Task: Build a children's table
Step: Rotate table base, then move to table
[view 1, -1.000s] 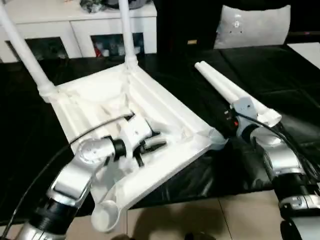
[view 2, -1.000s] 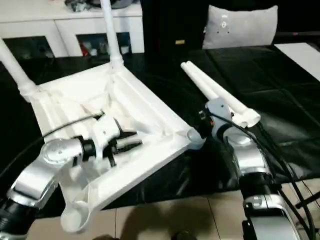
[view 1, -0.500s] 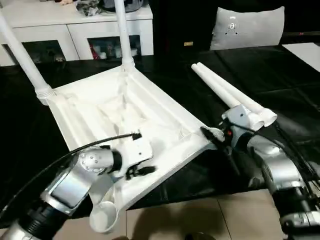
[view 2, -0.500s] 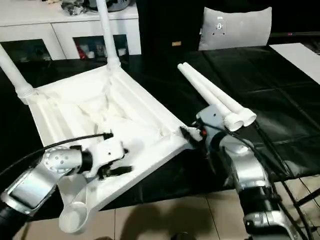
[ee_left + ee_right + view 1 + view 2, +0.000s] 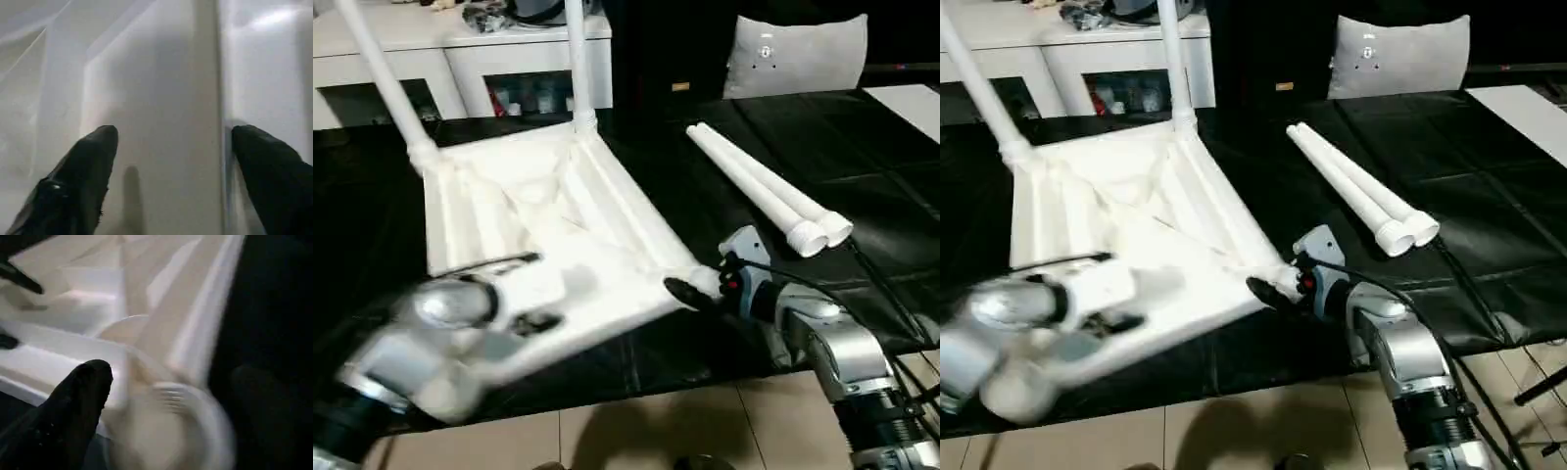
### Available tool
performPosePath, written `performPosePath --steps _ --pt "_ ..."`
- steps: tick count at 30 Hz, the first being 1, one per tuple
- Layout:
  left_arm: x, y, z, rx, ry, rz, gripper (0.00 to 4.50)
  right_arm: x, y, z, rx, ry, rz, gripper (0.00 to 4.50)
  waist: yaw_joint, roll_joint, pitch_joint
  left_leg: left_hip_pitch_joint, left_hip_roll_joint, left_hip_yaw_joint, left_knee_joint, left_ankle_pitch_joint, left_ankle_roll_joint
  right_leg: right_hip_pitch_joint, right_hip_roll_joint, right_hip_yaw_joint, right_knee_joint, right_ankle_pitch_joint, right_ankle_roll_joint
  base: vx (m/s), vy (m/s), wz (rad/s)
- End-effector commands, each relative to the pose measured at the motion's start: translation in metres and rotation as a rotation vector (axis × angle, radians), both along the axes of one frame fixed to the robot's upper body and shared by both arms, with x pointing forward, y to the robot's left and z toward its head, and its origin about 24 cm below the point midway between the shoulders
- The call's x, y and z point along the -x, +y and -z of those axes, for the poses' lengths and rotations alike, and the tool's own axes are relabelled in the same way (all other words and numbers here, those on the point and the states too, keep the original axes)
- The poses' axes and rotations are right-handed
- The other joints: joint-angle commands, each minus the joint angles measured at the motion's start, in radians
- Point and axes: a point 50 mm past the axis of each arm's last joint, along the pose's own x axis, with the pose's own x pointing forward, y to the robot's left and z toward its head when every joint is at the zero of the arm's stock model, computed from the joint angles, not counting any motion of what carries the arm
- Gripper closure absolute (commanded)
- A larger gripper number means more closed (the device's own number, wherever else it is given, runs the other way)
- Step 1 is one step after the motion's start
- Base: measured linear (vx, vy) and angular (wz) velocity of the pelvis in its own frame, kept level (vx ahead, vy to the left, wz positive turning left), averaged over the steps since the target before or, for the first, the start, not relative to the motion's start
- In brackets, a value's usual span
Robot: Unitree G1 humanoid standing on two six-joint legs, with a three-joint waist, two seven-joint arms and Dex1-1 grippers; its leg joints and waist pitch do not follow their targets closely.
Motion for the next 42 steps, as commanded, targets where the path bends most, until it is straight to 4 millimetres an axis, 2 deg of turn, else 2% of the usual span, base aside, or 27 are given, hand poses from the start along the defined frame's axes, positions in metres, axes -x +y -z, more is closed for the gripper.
performPosePath --steps 1,7,8,13,16,19,21,23,24,25,26,27,28,29,30,31,32,33,34,35,36,37,38,39,40,41,42 --pt "-0.010 0.020 -0.012 -0.011 -0.099 -0.128 0.09 -0.009 -0.002 -0.025 -0.066 -0.097 0.045 0.00 -0.002 0.001 -0.059 0.008 0.020 -0.008 -0.082 -0.313 0.010 0.038 -0.035 0.033 -0.085 -0.465 -0.123 0.000 0.000 0.00" --pt "-0.005 0.001 -0.023 0.226 -0.116 -0.120 0.09 -0.005 -0.003 -0.042 -0.154 -0.163 0.087 0.00 0.014 0.005 -0.066 0.007 0.027 -0.006 -0.083 -0.249 0.010 0.046 -0.036 0.036 -0.067 -0.319 -0.178 0.000 0.000 0.00" --pt "0.001 -0.012 -0.026 0.397 -0.099 -0.121 0.09 -0.004 -0.007 -0.042 -0.164 -0.144 0.186 0.00 0.013 -0.003 -0.066 0.003 0.026 -0.001 -0.082 -0.221 0.012 0.049 -0.036 0.039 -0.063 -0.277 -0.193 0.000 0.000 0.00" --pt "0.008 -0.034 -0.038 0.702 -0.101 -0.150 0.09 0.004 -0.011 -0.044 -0.155 -0.120 0.337 0.00 0.016 -0.012 -0.067 -0.001 0.022 0.003 -0.080 -0.187 0.018 0.051 -0.034 0.038 -0.062 -0.263 -0.198 0.000 0.000 0.00" --pt "0.010 -0.050 -0.041 0.891 -0.150 -0.306 0.09 0.017 -0.008 -0.042 -0.103 -0.121 0.434 0.00 0.014 -0.014 -0.058 -0.006 0.023 0.003 -0.083 -0.229 0.008 0.052 -0.035 0.037 -0.075 -0.386 -0.148 0.000 0.000 0.00" --pt "0.015 -0.061 -0.038 0.962 -0.172 -0.388 0.09 0.025 -0.008 -0.042 -0.085 -0.157 0.492 0.00 0.008 -0.021 -0.053 -0.010 0.016 -0.002 -0.083 -0.275 0.001 0.046 -0.036 0.032 -0.099 -0.567 -0.045 0.000 0.000 0.00" --pt "0.016 -0.065 -0.034 1.006 -0.179 -0.483 0.09 0.029 -0.007 -0.042 -0.045 -0.187 0.503 0.00 0.001 -0.020 -0.051 -0.001 0.013 -0.005 -0.078 -0.306 -0.017 0.033 -0.017 0.015 -0.117 -0.620 0.019 0.000 0.000 0.00" --pt "0.017 -0.068 -0.031 1.016 -0.170 -0.533 0.09 0.034 -0.004 -0.040 -0.023 -0.174 0.500 0.00 -0.012 -0.013 -0.053 0.010 0.021 -0.019 -0.084 -0.344 -0.026 0.030 0.011 -0.007 -0.121 -0.562 0.033 0.000 0.000 0.00" --pt "0.017 -0.068 -0.030 1.002 -0.170 -0.542 0.09 0.035 -0.003 -0.039 -0.022 -0.169 0.504 0.00 -0.028 -0.002 -0.053 0.024 0.069 -0.052 -0.115 -0.361 0.005 0.036 0.030 -0.026 -0.117 -0.440 -0.001 0.000 0.000 0.00" --pt "0.017 -0.068 -0.030 0.997 -0.171 -0.544 0.09 0.035 -0.003 -0.039 -0.021 -0.167 0.505 0.00 -0.032 0.013 -0.054 0.036 0.119 -0.082 -0.142 -0.369 0.024 0.037 0.031 -0.029 -0.088 -0.356 -0.036 0.005 -0.062 0.06" --pt "0.018 -0.068 -0.028 0.970 -0.178 -0.557 0.09 0.037 -0.002 -0.037 -0.018 -0.162 0.508 0.00 -0.035 0.036 -0.049 0.042 0.220 -0.127 -0.190 -0.368 0.055 0.033 0.013 -0.024 0.012 -0.199 -0.083 0.005 -0.062 0.06" --pt "0.018 -0.067 -0.027 0.950 -0.187 -0.565 0.09 0.038 -0.002 -0.037 -0.026 -0.161 0.516 0.00 -0.042 0.021 -0.053 0.053 0.237 -0.134 -0.188 -0.291 0.112 0.013 0.002 -0.015 0.061 -0.131 -0.116 0.020 -0.105 0.06" --pt "0.018 -0.065 -0.025 0.946 -0.191 -0.589 0.09 0.038 -0.003 -0.037 -0.046 -0.159 0.533 0.00 -0.035 0.017 -0.050 0.055 0.234 -0.126 -0.188 -0.269 0.144 0.005 -0.004 -0.007 0.065 -0.123 -0.142 0.036 -0.170 0.01" --pt "0.019 -0.063 -0.024 0.942 -0.194 -0.615 0.09 0.038 -0.004 -0.037 -0.060 -0.157 0.549 0.00 -0.042 0.004 -0.052 0.036 0.202 -0.108 -0.178 -0.246 0.199 0.021 -0.017 0.002 0.061 -0.081 -0.229 0.036 -0.170 0.01" --pt "0.018 -0.060 -0.022 0.934 -0.204 -0.645 0.09 0.038 -0.006 -0.036 -0.060 -0.154 0.560 0.00 -0.031 -0.022 -0.056 0.022 0.126 -0.056 -0.134 -0.276 0.223 0.024 -0.017 0.007 0.008 -0.074 -0.354 0.026 -0.231 0.01" --pt "0.017 -0.055 -0.020 0.917 -0.230 -0.686 0.09 0.038 -0.009 -0.036 -0.051 -0.158 0.570 0.00 -0.034 -0.043 -0.055 0.012 0.025 -0.004 -0.057 -0.314 0.206 0.026 0.002 0.004 -0.053 -0.126 -0.415 -0.009 -0.240 -0.04" --pt "0.017 -0.052 -0.019 0.901 -0.246 -0.705 0.09 0.038 -0.010 -0.036 -0.047 -0.166 0.569 0.00 -0.014 -0.086 -0.074 -0.011 -0.102 0.031 0.198 -0.288 0.186 0.052 -0.032 0.009 -0.132 -0.337 -0.431 -0.009 -0.240 -0.04" --pt "0.017 -0.049 -0.016 0.867 -0.266 -0.722 0.09 0.039 -0.012 -0.034 -0.035 -0.165 0.572 0.00 0.004 -0.081 -0.075 -0.053 -0.097 0.012 0.203 -0.229 0.164 0.077 -0.046 0.036 -0.121 -0.355 -0.385 -0.014 -0.205 -0.02" --pt "0.018 -0.047 -0.013 0.829 -0.285 -0.734 0.09 0.040 -0.014 -0.032 -0.021 -0.166 0.573 0.00 -0.002 -0.084 -0.067 -0.061 -0.097 0.002 0.195 -0.238 0.168 0.087 -0.056 0.046 -0.124 -0.346 -0.352 -0.021 -0.168 0.00" --pt "0.019 -0.045 -0.009 0.799 -0.284 -0.758 0.09 0.041 -0.016 -0.029 -0.010 -0.159 0.573 0.00 -0.009 -0.064 -0.067 -0.060 -0.093 -0.018 0.169 -0.223 0.169 0.110 -0.076 0.043 -0.136 -0.373 -0.249 -0.021 -0.168 0.00" --pt "0.020 -0.044 -0.007 0.781 -0.284 -0.770 0.09 0.042 -0.017 -0.028 -0.005 -0.151 0.575 0.00 -0.008 -0.025 -0.067 -0.041 -0.064 -0.042 0.087 -0.152 0.225 0.108 -0.057 0.030 -0.168 -0.423 -0.052 -0.055 -0.166 0.02" --pt "0.020 -0.044 -0.007 0.781 -0.284 -0.770 0.09 0.042 -0.017 -0.028 -0.005 -0.151 0.575 0.00 -0.021 0.010 -0.069 -0.003 0.109 -0.158 -0.029 -0.049 0.321 0.079 0.003 -0.049 -0.113 -0.374 0.136 -0.041 -0.194 0.01" --pt "0.021 -0.044 -0.007 0.780 -0.289 -0.767 0.09 0.043 -0.017 -0.027 -0.006 -0.149 0.575 0.00 -0.025 0.034 -0.085 0.034 0.245 -0.225 -0.070 -0.018 0.385 0.051 -0.011 -0.046 0.022 -0.336 0.162 -0.041 -0.194 0.01" --pt "0.021 -0.045 -0.011 0.802 -0.306 -0.761 0.09 0.044 -0.017 -0.027 -0.006 -0.146 0.568 0.00 -0.039 0.006 -0.082 0.075 0.211 -0.192 -0.028 0.115 0.450 -0.056 -0.043 0.025 0.126 -0.212 0.083 -0.020 -0.156 -0.02" --pt "0.021 -0.045 -0.011 0.803 -0.307 -0.761 0.09 0.044 -0.017 -0.027 -0.006 -0.146 0.568 0.00 -0.040 -0.006 -0.080 0.076 0.155 -0.168 -0.003 0.208 0.476 -0.075 -0.057 0.062 0.123 -0.112 0.026 -0.045 -0.092 0.07" --pt "0.022 -0.046 -0.016 0.812 -0.323 -0.756 0.09 0.045 -0.019 -0.026 -0.013 -0.141 0.562 0.00 -0.018 -0.037 -0.069 0.002 0.019 -0.099 0.034 0.158 0.404 -0.003 -0.064 0.092 0.020 -0.017 -0.027 -0.045 -0.092 0.07" --pt "0.022 -0.046 -0.016 0.812 -0.323 -0.756 0.09 0.045 -0.019 -0.026 -0.013 -0.141 0.562 0.00 0.000 -0.061 -0.080 -0.046 -0.035 -0.089 0.052 0.083 0.294 0.080 -0.119 0.124 -0.003 -0.017 0.008 -0.100 -0.161 -0.06"
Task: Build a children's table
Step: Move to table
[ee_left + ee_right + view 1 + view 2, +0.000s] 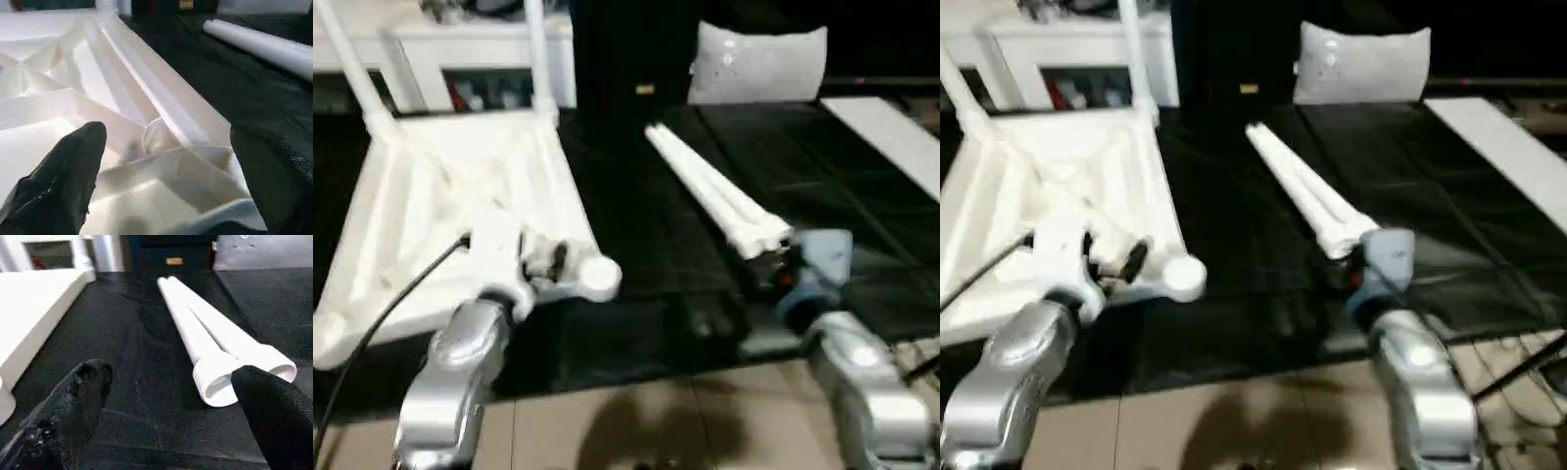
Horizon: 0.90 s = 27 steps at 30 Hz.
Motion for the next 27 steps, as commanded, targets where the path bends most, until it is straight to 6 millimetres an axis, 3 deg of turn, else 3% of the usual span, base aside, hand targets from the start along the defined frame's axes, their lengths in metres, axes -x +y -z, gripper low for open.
performPosePath --steps 1,2,3,4,5,6,7,8,9,10,11,12,13,14,15,16,17,18,19,20,21,22,23,24,25,26,27 --pt "0.002 -0.003 -0.009 0.013 -0.037 0.011 0.09 0.004 -0.006 -0.001 0.003 -0.005 0.002 0.00 0.028 -0.010 -0.036 -0.012 0.050 -0.044 -0.067 0.141 0.144 0.078 -0.163 0.109 -0.145 -0.045 0.020 -0.114 -0.202 -0.06" --pt "0.004 -0.006 -0.011 0.025 -0.051 0.035 0.09 0.005 -0.006 0.000 0.008 -0.007 -0.009 0.00 0.035 -0.024 -0.030 0.005 0.047 -0.030 -0.086 0.067 0.055 0.078 -0.129 0.101 -0.166 -0.290 0.062 -0.114 -0.202 -0.06" --pt "0.005 -0.008 -0.011 0.025 -0.054 0.047 0.09 0.005 -0.005 0.000 0.013 -0.008 -0.014 0.00 0.041 -0.017 -0.022 0.011 0.050 -0.024 -0.111 0.024 0.013 0.076 -0.103 0.083 -0.183 -0.490 0.081 -0.085 -0.146 0.03" --pt "0.007 -0.013 -0.011 0.023 -0.058 0.084 0.09 0.006 -0.004 0.000 0.033 -0.012 -0.035 0.00 0.036 -0.013 -0.011 0.035 0.048 -0.014 -0.121 -0.079 -0.019 0.057 -0.083 0.069 -0.205 -0.703 0.090 -0.081 -0.106 0.01" --pt "0.008 -0.014 -0.010 0.021 -0.056 0.092 0.09 0.006 -0.003 0.001 0.040 -0.014 -0.044 0.00 0.030 -0.010 -0.004 0.048 0.049 -0.014 -0.125 -0.143 -0.033 0.047 -0.079 0.056 -0.215 -0.798 0.085 -0.081 -0.106 0.01" --pt "0.008 -0.015 -0.009 0.019 -0.051 0.090 0.09 0.006 -0.001 0.001 0.035 -0.012 -0.052 0.00 0.015 0.001 0.001 0.071 0.055 -0.020 -0.139 -0.265 -0.052 0.049 -0.073 0.026 -0.231 -0.871 0.063 -0.075 -0.049 0.01" --pt "0.008 -0.015 -0.009 0.019 -0.050 0.090 0.09 0.006 -0.001 0.001 0.034 -0.011 -0.053 0.00 0.005 0.010 0.009 0.090 0.063 -0.025 -0.145 -0.353 -0.056 0.044 -0.064 0.000 -0.242 -0.880 0.056 -0.089 -0.012 -0.01" --pt "0.008 -0.015 -0.007 0.017 -0.044 0.090 0.09 0.006 0.001 0.000 0.027 -0.012 -0.067 0.00 -0.007 0.013 0.016 0.045 0.066 -0.068 -0.189 -0.540 -0.045 0.118 -0.071 -0.110 -0.239 -0.808 0.052 -0.089 -0.012 -0.01" --pt "0.008 -0.016 -0.007 0.016 -0.043 0.092 0.09 0.005 0.001 0.000 0.026 -0.013 -0.070 0.00 0.034 0.067 0.020 -0.098 0.075 -0.091 -0.304 -0.729 -0.035 0.262 -0.014 -0.068 0.043 -0.481 -0.010 -0.117 0.014 0.27" --pt "0.008 -0.016 -0.007 0.017 -0.041 0.097 0.09 0.005 0.002 0.000 0.027 -0.016 -0.074 0.00 0.017 0.055 0.012 -0.080 0.052 -0.102 -0.279 -0.716 0.002 0.252 -0.003 -0.048 0.030 -0.395 -0.013 -0.067 -0.004 0.62" --pt "0.009 -0.017 -0.006 0.018 -0.037 0.104 0.09 0.004 0.003 -0.001 0.032 -0.021 -0.076 0.00 -0.009 0.006 0.003 -0.012 0.013 -0.084 -0.191 -0.501 0.040 0.192 -0.063 0.022 -0.060 -0.675 -0.028 -0.067 -0.004 0.62" --pt "0.009 -0.017 -0.005 0.019 -0.035 0.105 0.09 0.003 0.003 -0.001 0.035 -0.022 -0.076 0.00 -0.014 -0.029 0.030 0.078 -0.009 -0.040 0.095 -0.155 -0.005 0.059 -0.201 -0.005 -0.319 -1.251 -0.028 -0.034 -0.070 0.81" --pt "0.009 -0.016 -0.005 0.019 -0.033 0.104 0.09 0.002 0.003 -0.001 0.036 -0.023 -0.076 0.00 -0.013 0.009 0.040 0.084 0.001 -0.050 0.106 -0.069 0.002 0.064 -0.237 0.036 -0.320 -1.260 -0.080 0.023 -0.014 0.64" --pt "0.008 -0.017 -0.004 0.021 -0.032 0.105 0.09 0.001 0.003 -0.002 0.032 -0.027 -0.074 0.00 -0.035 -0.018 0.047 0.002 0.031 -0.059 0.135 -0.066 -0.027 0.161 -0.267 -0.019 -0.285 -1.201 -0.075 0.023 -0.014 0.64" --pt "0.008 -0.017 -0.004 0.022 -0.030 0.107 0.09 0.001 0.002 -0.002 0.019 -0.032 -0.065 0.00 -0.012 -0.010 0.033 0.026 0.057 -0.052 0.053 -0.143 -0.007 0.192 -0.235 -0.009 -0.255 -1.042 -0.116 0.115 0.064 0.58" --pt "0.008 -0.018 -0.004 0.023 -0.030 0.107 0.09 0.001 0.002 -0.002 0.018 -0.032 -0.064 0.00 0.002 0.009 0.026 0.039 0.065 -0.049 0.010 -0.166 0.010 0.212 -0.213 -0.017 -0.243 -0.936 -0.146 0.105 0.063 0.77" --pt "0.008 -0.018 -0.003 0.022 -0.028 0.108 0.09 0.000 0.002 -0.002 0.013 -0.035 -0.069 0.00 -0.013 0.045 0.000 0.128 0.092 -0.047 -0.101 -0.179 -0.010 0.187 -0.099 -0.045 -0.201 -0.642 -0.167 0.105 0.063 0.77" --pt "0.008 -0.018 -0.002 0.020 -0.026 0.108 0.09 -0.001 0.002 -0.003 0.016 -0.036 -0.078 0.00 -0.057 0.076 -0.006 0.213 0.196 -0.168 -0.210 -0.282 0.005 0.091 -0.017 -0.055 -0.030 -0.285 -0.125 0.083 0.054 0.43" --pt "0.008 -0.018 -0.002 0.023 -0.024 0.105 0.09 -0.001 0.003 -0.003 0.024 -0.037 -0.089 0.00 -0.076 0.063 -0.022 0.232 0.202 -0.194 -0.212 -0.219 0.038 0.059 -0.011 -0.050 0.014 -0.182 -0.067 0.123 0.071 0.12" --pt "0.007 -0.017 -0.001 0.027 -0.022 0.101 0.09 -0.002 0.003 -0.003 0.029 -0.038 -0.090 0.00 -0.066 0.064 -0.022 0.239 0.177 -0.164 -0.191 -0.104 0.099 0.006 -0.009 -0.042 0.041 -0.101 0.008 0.123 0.071 0.12" --pt "0.007 -0.017 -0.001 0.027 -0.022 0.101 0.09 -0.002 0.003 -0.003 0.029 -0.038 -0.090 0.00 -0.073 0.055 -0.032 0.242 0.162 -0.155 -0.180 0.126 0.187 -0.034 -0.017 -0.036 0.054 -0.047 0.059 0.162 0.059 0.11" --pt "0.007 -0.017 -0.001 0.025 -0.021 0.100 0.09 -0.003 0.003 -0.003 0.034 -0.041 -0.088 0.00 -0.070 0.047 -0.031 0.230 0.151 -0.128 -0.184 0.214 0.224 -0.046 -0.018 -0.035 0.053 -0.011 0.069 0.164 -0.006 0.06" --pt "0.007 -0.017 -0.001 0.023 -0.021 0.101 0.09 -0.004 0.003 -0.003 0.033 -0.041 -0.086 0.00 -0.074 0.033 -0.035 0.213 0.112 -0.085 -0.186 0.301 0.266 -0.051 -0.027 -0.027 0.014 0.090 0.036 0.164 -0.006 0.06" --pt "0.007 -0.017 0.000 0.019 -0.019 0.103 0.09 -0.004 0.002 -0.003 0.035 -0.038 -0.084 0.00 -0.068 -0.014 -0.037 0.185 0.032 -0.028 -0.170 0.206 0.242 0.000 -0.047 0.003 -0.093 0.168 -0.039 0.188 -0.049 0.00" --pt "0.007 -0.017 0.000 0.014 -0.017 0.108 0.09 -0.004 0.001 -0.002 0.049 -0.033 -0.080 0.00 -0.057 -0.052 -0.048 0.144 -0.020 -0.007 -0.139 0.089 0.222 0.076 -0.065 0.056 -0.120 0.110 -0.062 0.193 -0.080 0.09" --pt "0.006 -0.018 0.001 0.007 -0.016 0.124 0.09 -0.005 -0.001 0.000 0.068 -0.018 -0.070 0.00 -0.017 -0.075 -0.057 0.084 -0.065 -0.006 -0.019 -0.085 0.147 0.176 -0.174 0.184 -0.196 -0.171 -0.254 0.193 -0.080 0.09" --pt "0.006 -0.019 0.001 0.003 -0.015 0.131 0.09 -0.005 -0.002 0.001 0.075 -0.012 -0.065 0.00 -0.006 -0.065 -0.053 0.052 -0.038 -0.035 0.016 -0.066 0.106 0.206 -0.217 0.204 -0.198 -0.212 -0.348 0.185 -0.061 0.03"
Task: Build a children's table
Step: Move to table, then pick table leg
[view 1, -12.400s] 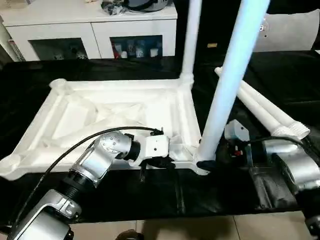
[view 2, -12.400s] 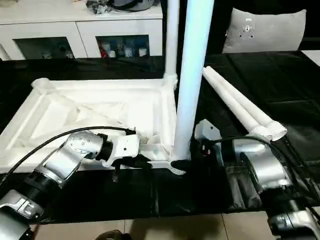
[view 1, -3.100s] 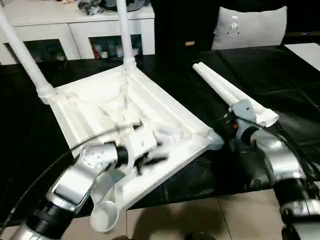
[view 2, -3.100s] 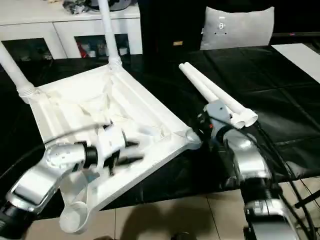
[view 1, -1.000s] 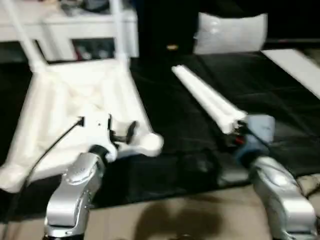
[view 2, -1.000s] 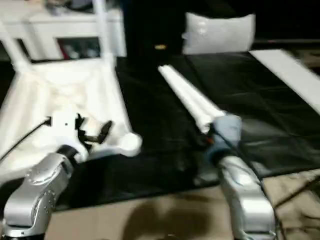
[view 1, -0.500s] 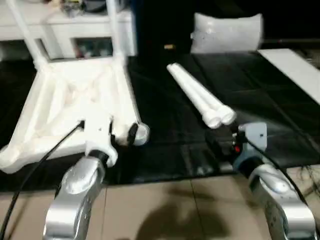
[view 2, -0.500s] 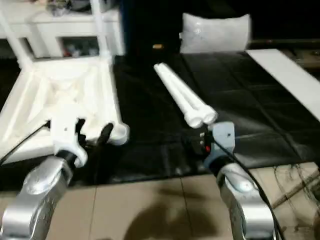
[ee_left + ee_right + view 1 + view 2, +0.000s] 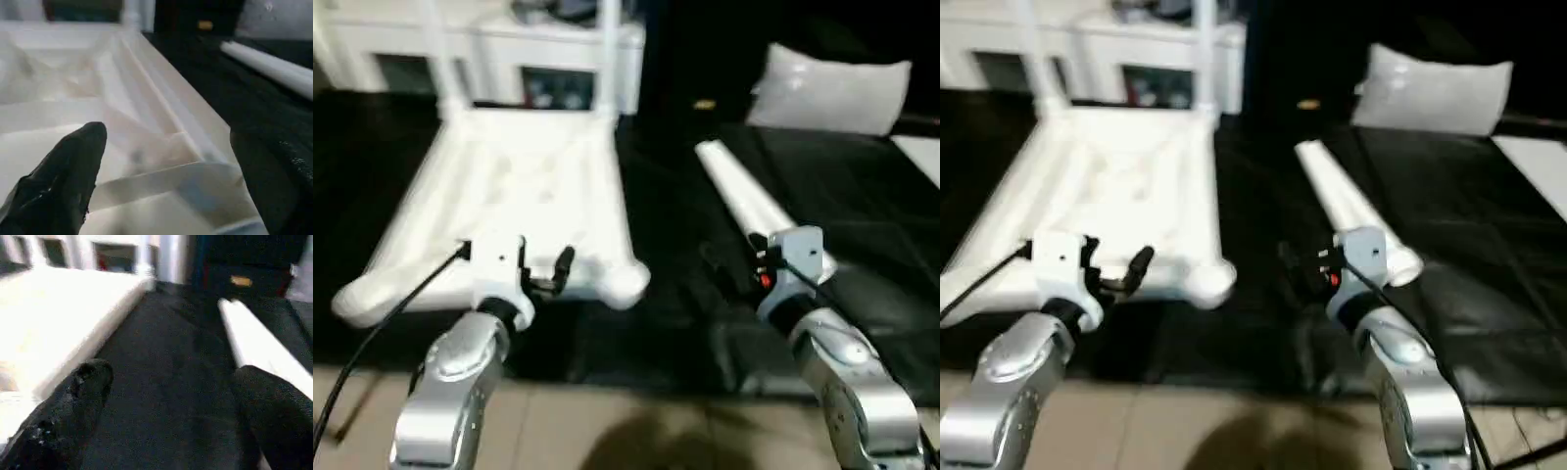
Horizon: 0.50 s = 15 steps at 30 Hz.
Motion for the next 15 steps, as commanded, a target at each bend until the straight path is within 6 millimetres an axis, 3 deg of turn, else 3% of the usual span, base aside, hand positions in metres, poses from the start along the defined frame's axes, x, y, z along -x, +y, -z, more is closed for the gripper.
performPosePath --steps 1,2,3,4,5,6,7,8,9,10,11,12,13,14,15 --pt "-0.002 0.004 -0.004 -0.031 -0.021 0.004 0.09 -0.003 0.001 -0.003 0.014 -0.008 0.006 0.00 0.038 -0.022 -0.050 -0.128 0.035 -0.031 0.040 0.078 -0.009 0.179 -0.165 0.152 -0.135 -0.174 -0.394 0.163 -0.027 -0.11" --pt "-0.002 0.003 -0.004 -0.040 -0.021 0.013 0.09 -0.003 0.000 -0.002 0.019 -0.003 0.012 0.00 0.039 -0.014 -0.034 -0.134 0.051 -0.035 0.039 0.123 -0.050 0.161 -0.155 0.118 -0.145 -0.132 -0.418 0.163 -0.027 -0.11" --pt "-0.003 0.003 -0.004 -0.047 -0.021 0.021 0.09 -0.003 -0.001 -0.002 0.025 0.000 0.016 0.00 0.045 0.004 -0.031 -0.135 0.068 -0.031 0.012 0.197 -0.056 0.146 -0.139 0.071 -0.161 -0.160 -0.414 0.134 -0.017 -0.05" --pt "-0.003 0.002 -0.004 -0.050 -0.022 0.023 0.09 -0.004 -0.001 -0.002 0.027 0.002 0.018 0.00 0.048 0.017 -0.015 -0.126 0.087 -0.032 -0.022 0.227 -0.046 0.117 -0.128 0.038 -0.176 -0.240 -0.389 0.109 0.030 0.01" --pt "-0.003 0.000 -0.004 -0.058 -0.027 0.048 0.09 -0.005 -0.005 0.000 0.048 0.020 0.041 0.00 0.042 0.064 -0.009 -0.101 0.118 -0.030 -0.120 0.211 -0.025 0.103 -0.064 -0.019 -0.174 -0.381 -0.294 0.109 0.030 0.01" --pt "-0.003 -0.002 -0.004 -0.063 -0.036 0.076 0.09 -0.007 -0.009 0.001 0.082 0.042 0.065 0.00 -0.003 0.095 0.003 -0.080 0.194 -0.083 -0.210 -0.128 -0.040 0.060 0.034 -0.045 -0.082 -0.370 -0.160 0.086 0.097 -0.02" --pt "-0.003 -0.003 -0.005 -0.067 -0.040 0.088 0.09 -0.008 -0.011 0.001 0.100 0.052 0.075 0.00 -0.011 0.086 -0.016 -0.051 0.235 -0.115 -0.219 -0.170 -0.025 0.056 0.023 -0.032 -0.037 -0.250 -0.127 0.100 0.096 0.02" --pt "-0.003 -0.006 -0.006 -0.072 -0.046 0.132 0.09 -0.010 -0.015 0.000 0.111 0.070 0.090 0.00 -0.003 0.108 -0.031 -0.015 0.233 -0.131 -0.202 -0.034 0.047 0.026 0.001 -0.021 -0.009 -0.064 -0.101 0.100 0.096 0.02" --pt "-0.001 -0.010 -0.008 -0.077 -0.056 0.199 0.09 -0.013 -0.019 -0.001 0.126 0.099 0.106 0.00 -0.006 0.088 -0.044 -0.016 0.209 -0.123 -0.158 0.341 0.155 0.014 -0.020 -0.007 -0.020 0.097 -0.081 0.111 0.060 0.05" --pt "0.003 -0.014 -0.011 -0.055 -0.051 0.300 0.09 -0.018 -0.025 0.001 0.184 0.176 0.132 0.00 0.006 0.080 -0.044 -0.034 0.188 -0.102 -0.128 0.508 0.176 0.014 -0.038 0.008 -0.040 0.180 -0.082 0.090 0.051 0.02" --pt "0.005 -0.017 -0.011 -0.032 -0.037 0.355 0.09 -0.019 -0.028 0.002 0.207 0.221 0.136 0.00 0.019 0.056 -0.056 -0.082 0.134 -0.057 -0.099 0.721 0.146 0.058 -0.057 0.037 -0.048 0.406 -0.110 0.116 0.056 0.01" --pt "0.009 -0.020 -0.011 -0.028 -0.012 0.429 0.09 -0.023 -0.031 0.003 0.234 0.266 0.126 0.00 0.032 0.055 -0.077 -0.112 0.102 -0.046 -0.097 0.868 0.098 0.097 -0.041 0.041 -0.021 0.659 -0.113 0.062 0.027 0.03" --pt "0.009 -0.020 -0.011 -0.028 -0.010 0.432 0.09 -0.023 -0.031 0.003 0.235 0.268 0.126 0.00 0.040 0.053 -0.077 -0.108 0.102 -0.033 -0.100 0.775 0.057 0.088 -0.037 0.043 -0.026 0.695 -0.121 0.000 0.000 0.00" --pt "0.012 -0.024 -0.009 -0.056 0.037 0.541 0.09 -0.031 -0.038 0.005 0.265 0.329 0.139 0.00 0.039 0.061 -0.072 -0.121 0.104 -0.031 -0.107 0.705 0.041 0.097 -0.041 0.043 -0.024 0.687 -0.129 0.000 0.000 0.00" --pt "0.012 -0.025 -0.008 -0.072 0.050 0.570 0.09 -0.034 -0.041 0.004 0.279 0.347 0.147 0.00 0.039 0.060 -0.062 -0.127 0.110 -0.029 -0.126 0.544 0.005 0.101 -0.045 0.038 -0.040 0.578 -0.148 0.000 0.000 0.00"
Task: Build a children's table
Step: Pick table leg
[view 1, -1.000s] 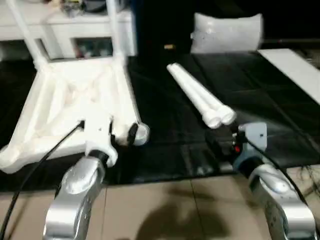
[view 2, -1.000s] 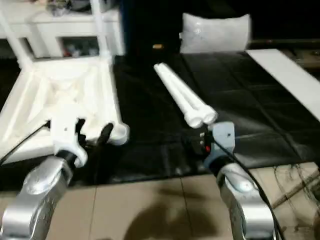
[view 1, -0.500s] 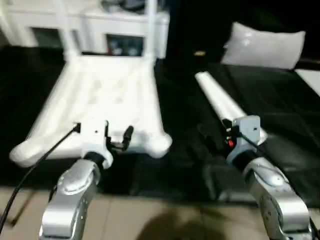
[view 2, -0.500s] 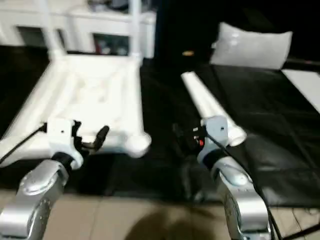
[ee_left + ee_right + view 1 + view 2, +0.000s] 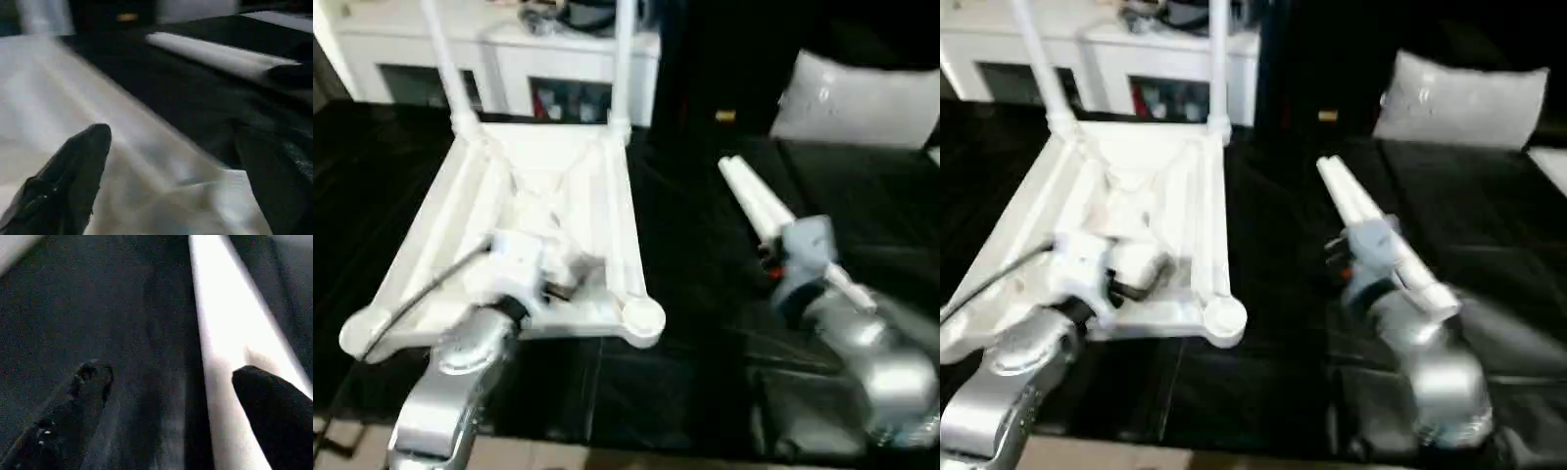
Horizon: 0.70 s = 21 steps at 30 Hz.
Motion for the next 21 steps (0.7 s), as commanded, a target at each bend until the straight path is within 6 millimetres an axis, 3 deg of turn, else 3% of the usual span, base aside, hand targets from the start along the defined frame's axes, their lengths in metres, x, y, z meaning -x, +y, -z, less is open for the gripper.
performPosePath --steps 1,2,3,4,6,7,8,12,13,14,16,19,20,21 --pt "0.002 -0.003 0.001 -0.036 0.037 0.101 0.09 -0.008 -0.010 0.000 0.046 0.065 0.029 0.00 0.011 -0.001 -0.059 0.012 0.065 -0.019 -0.068 0.319 0.050 0.064 -0.075 0.040 -0.037 0.532 -0.209 0.000 0.000 0.00" --pt "0.002 -0.004 0.001 -0.045 0.041 0.113 0.09 -0.011 -0.013 -0.001 0.058 0.071 0.035 0.00 0.012 0.000 -0.045 0.020 0.078 -0.014 -0.084 0.147 0.029 0.061 -0.081 0.040 -0.056 0.327 -0.255 0.000 0.000 0.00" --pt "0.001 -0.004 0.001 -0.045 0.040 0.118 0.09 -0.014 -0.014 -0.002 0.049 0.074 0.036 0.00 0.014 -0.001 -0.037 0.018 0.087 -0.011 -0.093 0.058 0.016 0.070 -0.087 0.045 -0.064 0.197 -0.283 -0.071 -0.037 0.01" --pt "0.000 -0.004 0.000 -0.048 0.038 0.132 0.09 -0.022 -0.017 -0.006 0.029 0.080 0.036 0.00 0.016 0.007 -0.037 0.024 0.090 -0.010 -0.094 0.027 0.014 0.065 -0.088 0.045 -0.066 0.150 -0.296 -0.076 -0.036 0.01" --pt "0.000 -0.004 -0.001 -0.048 0.039 0.143 0.09 -0.027 -0.019 -0.009 0.033 0.093 0.040 0.00 0.016 0.003 -0.031 0.027 0.097 0.000 -0.101 -0.039 0.016 0.062 -0.090 0.046 -0.074 0.045 -0.317 -0.077 -0.038 0.02" --pt "-0.002 -0.003 -0.003 -0.054 0.036 0.152 0.09 -0.031 -0.021 -0.011 0.035 0.102 0.038 0.00 0.019 0.004 -0.030 0.030 0.099 0.005 -0.104 -0.052 0.016 0.059 -0.090 0.046 -0.078 0.019 -0.314 -0.076 -0.034 0.02" --pt "-0.003 -0.003 -0.006 -0.059 0.043 0.180 0.09 -0.038 -0.022 -0.011 0.029 0.125 0.023 0.00 0.021 0.013 -0.027 0.035 0.099 0.015 -0.107 -0.112 0.003 0.051 -0.089 0.045 -0.086 -0.086 -0.312 -0.076 -0.034 0.02" --pt "-0.003 -0.005 -0.009 -0.058 0.056 0.224 0.09 -0.048 -0.030 -0.005 0.027 0.200 0.042 0.00 0.016 0.007 -0.023 0.038 0.101 0.025 -0.111 -0.191 -0.033 0.039 -0.086 0.043 -0.097 -0.233 -0.284 -0.065 -0.020 0.01" --pt "-0.003 -0.005 -0.009 -0.071 0.056 0.235 0.09 -0.052 -0.033 -0.003 0.020 0.233 0.056 0.00 0.016 0.002 -0.023 0.034 0.103 0.026 -0.113 -0.180 -0.032 0.041 -0.086 0.044 -0.098 -0.230 -0.277 0.000 0.000 0.00" --pt "-0.004 -0.004 -0.010 -0.072 0.055 0.234 0.09 -0.054 -0.035 -0.003 -0.004 0.243 0.067 0.00 0.016 0.007 -0.027 0.033 0.103 0.025 -0.113 -0.171 -0.034 0.039 -0.085 0.041 -0.093 -0.215 -0.282 0.000 0.000 0.00" --pt "-0.004 -0.004 -0.010 -0.072 0.056 0.234 0.09 -0.054 -0.034 -0.002 -0.015 0.257 0.062 0.00 0.018 0.001 -0.033 0.026 0.105 0.027 -0.111 -0.117 -0.025 0.043 -0.082 0.042 -0.087 -0.130 -0.280 0.000 0.000 0.00" --pt "-0.004 -0.003 -0.009 -0.075 0.059 0.233 0.09 -0.053 -0.032 0.002 -0.030 0.318 0.044 0.00 0.020 0.003 -0.040 0.022 0.104 0.031 -0.104 -0.047 0.000 0.045 -0.082 0.041 -0.077 -0.015 -0.302 0.000 0.000 0.00" --pt "-0.004 -0.002 -0.009 -0.077 0.063 0.233 0.09 -0.052 -0.030 0.006 -0.049 0.359 0.030 0.00 0.021 -0.005 -0.040 0.019 0.103 0.032 -0.104 -0.027 0.015 0.047 -0.081 0.039 -0.074 0.004 -0.310 0.000 0.000 0.00" --pt "-0.004 -0.002 -0.009 -0.079 0.064 0.232 0.09 -0.051 -0.026 0.009 -0.091 0.378 0.016 0.00 0.023 -0.003 -0.040 0.020 0.104 0.034 -0.102 -0.022 0.024 0.044 -0.083 0.039 -0.075 0.007 -0.317 0.000 0.000 0.00"
